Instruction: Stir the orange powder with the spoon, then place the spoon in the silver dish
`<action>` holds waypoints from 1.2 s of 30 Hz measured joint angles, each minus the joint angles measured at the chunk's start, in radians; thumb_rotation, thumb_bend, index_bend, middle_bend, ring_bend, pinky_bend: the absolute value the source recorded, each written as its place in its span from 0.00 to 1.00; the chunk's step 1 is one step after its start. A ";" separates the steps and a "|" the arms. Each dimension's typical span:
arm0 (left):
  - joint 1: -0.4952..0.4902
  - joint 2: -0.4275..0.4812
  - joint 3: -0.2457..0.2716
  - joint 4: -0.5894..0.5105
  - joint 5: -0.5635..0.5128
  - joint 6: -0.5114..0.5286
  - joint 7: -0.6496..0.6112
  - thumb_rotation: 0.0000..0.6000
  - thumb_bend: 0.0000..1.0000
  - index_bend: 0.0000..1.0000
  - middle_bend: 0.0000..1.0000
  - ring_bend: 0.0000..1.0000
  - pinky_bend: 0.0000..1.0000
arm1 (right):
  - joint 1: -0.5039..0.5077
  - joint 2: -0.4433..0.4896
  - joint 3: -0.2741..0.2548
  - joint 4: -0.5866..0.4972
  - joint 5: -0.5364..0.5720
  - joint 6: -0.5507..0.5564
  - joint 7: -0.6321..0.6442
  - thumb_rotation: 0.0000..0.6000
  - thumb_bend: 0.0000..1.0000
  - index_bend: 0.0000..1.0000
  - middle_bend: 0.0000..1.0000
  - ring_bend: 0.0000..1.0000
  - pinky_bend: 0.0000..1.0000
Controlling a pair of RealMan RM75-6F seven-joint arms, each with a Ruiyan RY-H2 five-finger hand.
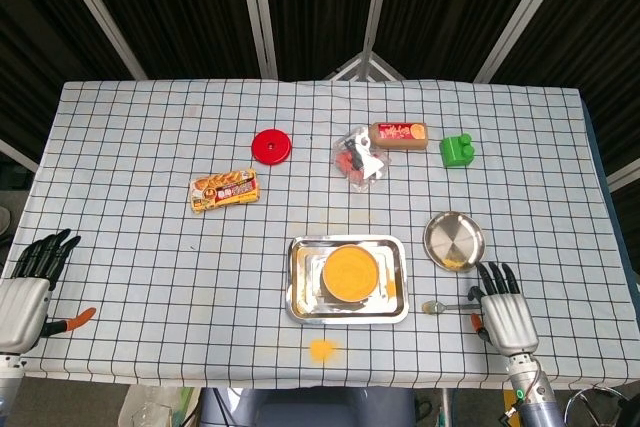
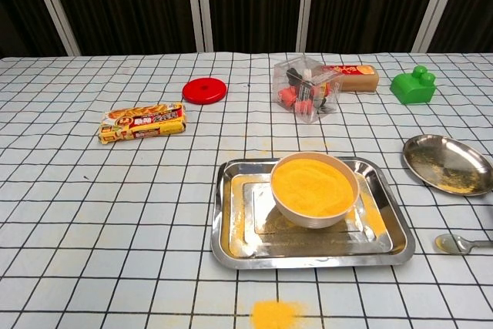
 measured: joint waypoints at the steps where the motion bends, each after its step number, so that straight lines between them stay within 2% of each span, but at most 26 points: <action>1: -0.001 0.000 0.000 0.000 -0.001 -0.001 0.000 1.00 0.00 0.00 0.00 0.00 0.00 | 0.001 -0.003 0.001 0.005 0.003 -0.004 0.000 1.00 0.42 0.49 0.12 0.00 0.00; 19: 0.000 0.000 0.000 0.000 -0.002 0.000 0.002 1.00 0.00 0.00 0.00 0.00 0.00 | 0.018 -0.057 0.003 0.082 0.024 -0.042 -0.007 1.00 0.42 0.50 0.12 0.00 0.00; 29: 0.000 -0.001 0.000 -0.001 -0.003 -0.001 0.003 1.00 0.00 0.00 0.00 0.00 0.00 | 0.022 -0.063 0.004 0.087 0.023 -0.044 0.004 1.00 0.42 0.50 0.13 0.00 0.00; 36: 0.000 0.000 0.000 -0.002 -0.004 -0.002 0.004 1.00 0.00 0.00 0.00 0.00 0.00 | 0.022 -0.065 0.000 0.092 0.034 -0.056 -0.011 1.00 0.42 0.54 0.13 0.00 0.00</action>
